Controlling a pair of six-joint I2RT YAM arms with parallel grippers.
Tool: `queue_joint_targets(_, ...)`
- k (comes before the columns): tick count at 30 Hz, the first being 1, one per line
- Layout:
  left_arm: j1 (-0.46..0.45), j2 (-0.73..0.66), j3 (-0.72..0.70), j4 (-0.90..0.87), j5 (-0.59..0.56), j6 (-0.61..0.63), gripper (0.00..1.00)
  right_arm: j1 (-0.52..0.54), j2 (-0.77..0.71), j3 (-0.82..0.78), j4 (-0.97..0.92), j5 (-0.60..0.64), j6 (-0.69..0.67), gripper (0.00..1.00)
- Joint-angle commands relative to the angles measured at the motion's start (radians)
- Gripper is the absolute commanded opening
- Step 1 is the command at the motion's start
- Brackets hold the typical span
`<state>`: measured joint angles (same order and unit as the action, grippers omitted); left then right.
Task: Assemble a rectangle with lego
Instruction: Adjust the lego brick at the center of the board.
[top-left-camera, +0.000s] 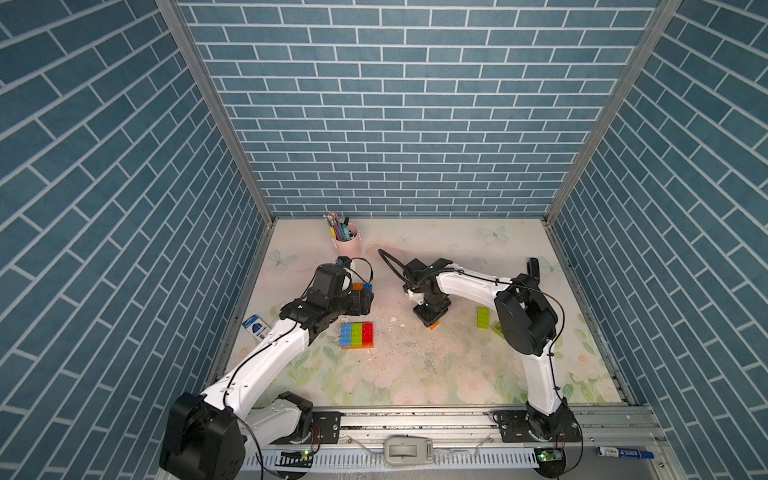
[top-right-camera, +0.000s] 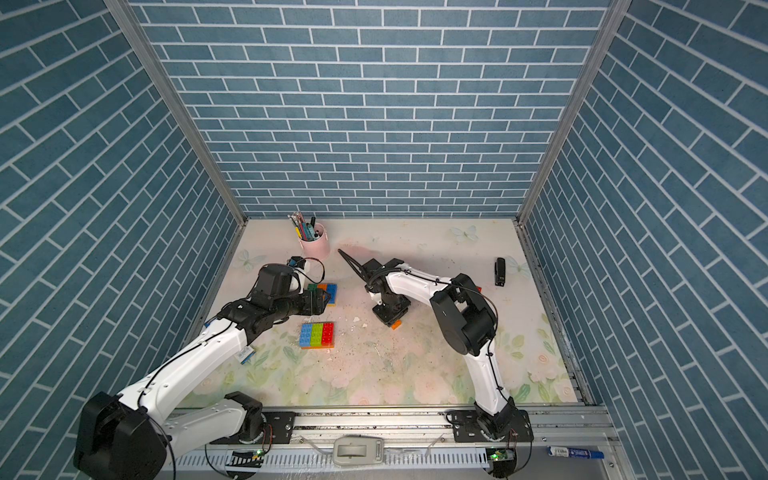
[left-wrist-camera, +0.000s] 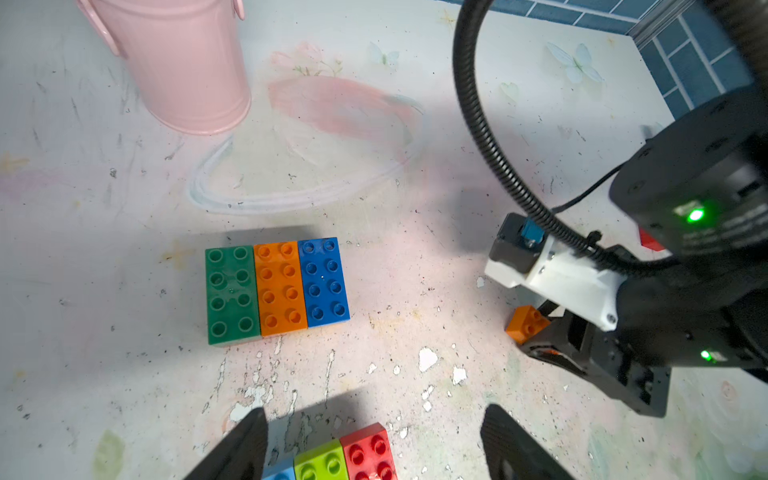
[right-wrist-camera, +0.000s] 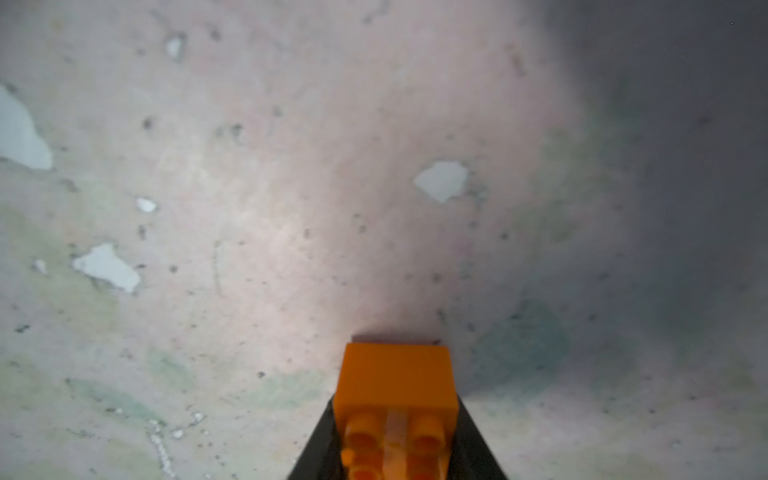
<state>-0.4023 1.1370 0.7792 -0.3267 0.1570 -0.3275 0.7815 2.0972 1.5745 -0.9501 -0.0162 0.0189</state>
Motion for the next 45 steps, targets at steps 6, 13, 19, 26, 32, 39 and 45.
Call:
queue_joint_targets(6, 0.004, 0.021, 0.0, 0.027, 0.021, 0.008, 0.82, -0.009, -0.065, 0.025, -0.033, 0.004, -0.036, 0.66)
queue_joint_targets(13, -0.196, 0.006, 0.026, 0.115, -0.198, 0.139, 0.87, -0.152, -0.488, -0.227, 0.026, -0.017, 0.188, 0.68)
queue_joint_targets(19, -0.528, 0.214, 0.124, 0.205, -0.294, 0.257, 0.91, -0.35, -0.657, -0.518, 0.015, 0.112, 0.292, 0.63)
queue_joint_targets(26, -0.65, 0.391, 0.229, 0.247, -0.235, 0.223, 0.91, -0.394, -0.558, -0.585, 0.075, 0.184, 0.304, 0.63)
queue_joint_targets(32, -0.649, 0.399, 0.221, 0.248, -0.244, 0.237, 0.91, -0.395, -0.471, -0.588, 0.112, 0.214, 0.267, 0.63)
queue_joint_targets(39, -0.642, 0.392, 0.223, 0.217, -0.26, 0.254, 0.91, -0.395, -0.431, -0.612, 0.151, 0.168, 0.268, 0.57)
queue_joint_targets(45, -0.631, 0.386, 0.223, 0.21, -0.258, 0.236, 0.91, -0.395, -0.437, -0.616, 0.154, 0.161, 0.278, 0.46)
